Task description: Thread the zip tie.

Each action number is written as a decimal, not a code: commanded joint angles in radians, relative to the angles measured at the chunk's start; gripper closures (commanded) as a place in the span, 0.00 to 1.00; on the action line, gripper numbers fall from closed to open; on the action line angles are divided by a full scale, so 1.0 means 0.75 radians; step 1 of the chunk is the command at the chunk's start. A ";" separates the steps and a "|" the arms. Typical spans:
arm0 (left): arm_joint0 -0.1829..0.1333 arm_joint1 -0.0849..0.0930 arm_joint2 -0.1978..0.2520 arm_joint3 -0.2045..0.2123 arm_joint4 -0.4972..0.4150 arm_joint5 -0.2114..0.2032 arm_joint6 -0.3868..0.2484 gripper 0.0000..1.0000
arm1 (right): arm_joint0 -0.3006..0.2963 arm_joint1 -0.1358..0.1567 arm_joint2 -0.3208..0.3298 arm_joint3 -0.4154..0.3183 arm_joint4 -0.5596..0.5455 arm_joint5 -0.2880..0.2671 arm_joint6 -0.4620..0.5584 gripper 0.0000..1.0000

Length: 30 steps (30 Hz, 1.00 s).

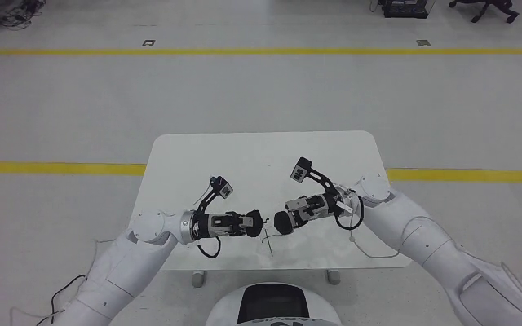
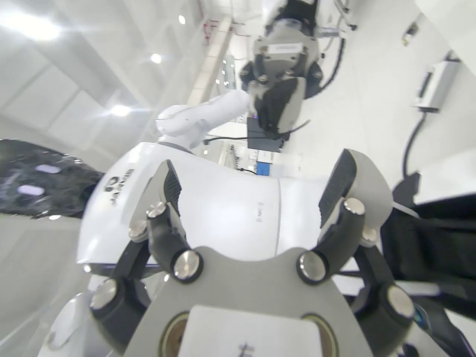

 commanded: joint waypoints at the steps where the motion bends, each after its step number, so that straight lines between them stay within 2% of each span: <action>1: 0.002 -0.004 -0.011 0.011 -0.025 0.000 -0.018 1.00 | -0.037 0.003 0.038 0.004 0.079 0.000 0.000 0.00; 13: -0.001 -0.037 -0.019 0.074 -0.155 0.000 -0.083 1.00 | -0.114 -0.030 0.106 0.022 0.142 0.000 0.000 0.00; 17: -0.009 -0.048 -0.006 0.101 -0.176 0.000 -0.101 1.00 | -0.123 -0.047 0.109 0.024 0.111 0.000 0.000 0.00; 26: -0.018 -0.051 -0.005 0.103 -0.153 0.000 -0.100 1.00 | -0.122 -0.050 0.106 0.032 0.106 0.000 0.000 0.00; 28: -0.008 -0.056 0.007 0.088 -0.199 0.011 -0.064 1.00 | -0.122 -0.050 0.106 0.032 0.106 0.000 0.000 0.00; 30: -0.007 -0.062 0.024 0.092 -0.240 0.014 -0.063 1.00 | -0.135 -0.053 0.110 0.012 0.102 0.007 -0.015 0.00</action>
